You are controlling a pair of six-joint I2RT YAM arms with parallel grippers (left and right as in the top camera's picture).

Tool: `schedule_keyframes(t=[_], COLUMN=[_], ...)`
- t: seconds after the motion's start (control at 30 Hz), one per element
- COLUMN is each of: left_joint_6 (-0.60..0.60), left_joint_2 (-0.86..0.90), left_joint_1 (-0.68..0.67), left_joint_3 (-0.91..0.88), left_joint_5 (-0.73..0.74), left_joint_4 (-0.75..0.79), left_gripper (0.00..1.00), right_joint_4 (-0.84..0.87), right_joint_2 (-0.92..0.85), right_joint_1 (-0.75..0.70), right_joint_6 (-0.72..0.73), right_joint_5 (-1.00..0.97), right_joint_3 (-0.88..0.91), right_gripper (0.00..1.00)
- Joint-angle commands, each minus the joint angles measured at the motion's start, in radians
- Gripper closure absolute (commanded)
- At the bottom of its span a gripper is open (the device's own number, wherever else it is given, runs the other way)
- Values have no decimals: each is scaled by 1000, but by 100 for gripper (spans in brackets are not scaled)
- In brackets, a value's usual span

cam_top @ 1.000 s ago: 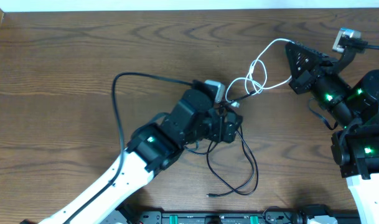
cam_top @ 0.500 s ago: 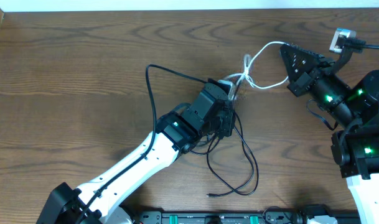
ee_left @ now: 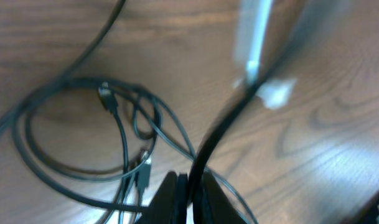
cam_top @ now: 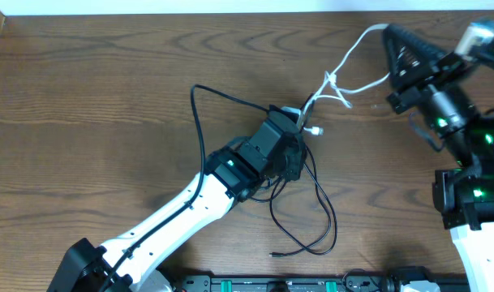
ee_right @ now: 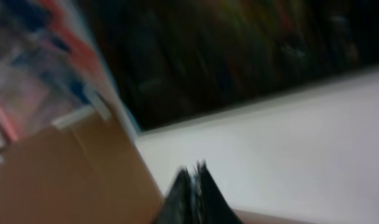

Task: Untangle cables
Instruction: 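Pull the white cable far right, stretching it out of the pile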

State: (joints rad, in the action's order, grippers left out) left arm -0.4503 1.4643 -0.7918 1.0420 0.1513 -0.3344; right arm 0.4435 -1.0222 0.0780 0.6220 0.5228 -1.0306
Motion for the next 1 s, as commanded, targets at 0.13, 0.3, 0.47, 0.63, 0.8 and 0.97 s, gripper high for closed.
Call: schedule_keyframes(t=[0.13, 0.3, 0.47, 0.63, 0.8, 0.97], left_joint_6=[5, 5, 3, -23, -26, -26], left_joint_2=[8, 17, 19, 19, 19, 19], left_joint_1=[-50, -50, -50, -50, -50, -50], left_joint_3=[0, 0, 0, 0, 0, 0], left_joint_5=[-92, -165, -217, -216, -220, -344], left_joint_4=[-79, -129, -132, -130, -133, -179], left_gripper=[92, 93, 92, 93, 92, 92], right_joint_4=[124, -68, -145, -154, -87, 98], right_joint_2=[8, 6, 2, -14, -39, -74], right_joint_1=[-82, -107, -107, -107, -108, -119], right_joint_6=[-113, -400, -571, -762, -1001, -1336], right_joint_5=[-316, -646, -919, -982, -1157, -1306], right_joint_3=[-84, -174, -198, -198, -198, -198], right_gripper=[99, 99, 99, 99, 99, 99])
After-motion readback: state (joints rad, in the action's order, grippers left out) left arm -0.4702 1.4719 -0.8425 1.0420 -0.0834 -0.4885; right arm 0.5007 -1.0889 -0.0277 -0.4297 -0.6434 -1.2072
